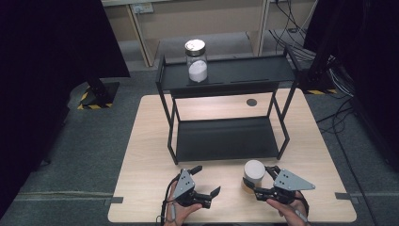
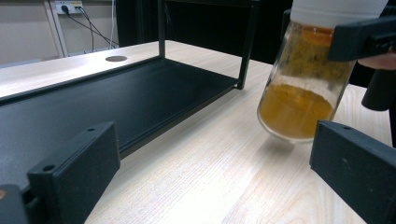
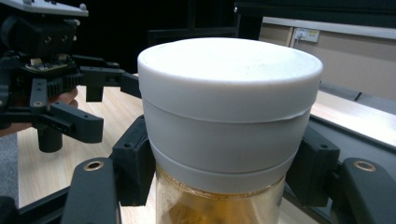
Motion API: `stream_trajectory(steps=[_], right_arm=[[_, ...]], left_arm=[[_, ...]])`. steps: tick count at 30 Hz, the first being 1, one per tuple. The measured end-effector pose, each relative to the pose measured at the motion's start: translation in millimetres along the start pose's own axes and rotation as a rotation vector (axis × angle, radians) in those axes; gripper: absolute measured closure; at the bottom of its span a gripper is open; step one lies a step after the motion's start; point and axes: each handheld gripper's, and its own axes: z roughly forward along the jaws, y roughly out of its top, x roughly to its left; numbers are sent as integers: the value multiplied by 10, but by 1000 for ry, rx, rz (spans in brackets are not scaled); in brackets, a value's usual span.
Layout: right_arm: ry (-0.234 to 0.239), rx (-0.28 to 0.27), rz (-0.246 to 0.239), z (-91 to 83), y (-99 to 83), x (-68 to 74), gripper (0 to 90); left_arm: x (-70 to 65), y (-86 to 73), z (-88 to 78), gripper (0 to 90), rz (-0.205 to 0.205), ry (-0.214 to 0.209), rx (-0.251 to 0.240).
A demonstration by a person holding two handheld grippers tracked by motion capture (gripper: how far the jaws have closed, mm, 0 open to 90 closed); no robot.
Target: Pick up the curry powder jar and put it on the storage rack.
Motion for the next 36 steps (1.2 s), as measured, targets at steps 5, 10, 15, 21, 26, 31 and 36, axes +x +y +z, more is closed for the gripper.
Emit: stream_trajectory(steps=[5, 10, 15, 21, 26, 31, 36], right_arm=[[-9, 1, -13, -19, 110, -18, 354], [-12, -13, -33, -24, 264, -62, 354], [-11, -29, -42, -7, 390, -91, 353], [-1, -25, -32, 17, 464, -119, 353], [1, -25, -31, 15, 532, -139, 353], [6, -32, -18, 0, 628, -180, 353], [-1, -24, -25, -4, 737, -185, 353]], left_arm=[[-4, -2, 3, 10, 1, -2, 2], [1, 4, 5, 17, 5, -7, 5], [2, 0, 1, 16, 2, -4, 4], [4, -3, 1, 16, 0, -3, 2], [7, -4, -2, 16, -1, -1, 1], [6, -4, -3, 15, 0, 0, 1], [8, -4, -4, 15, 0, 1, 1]])
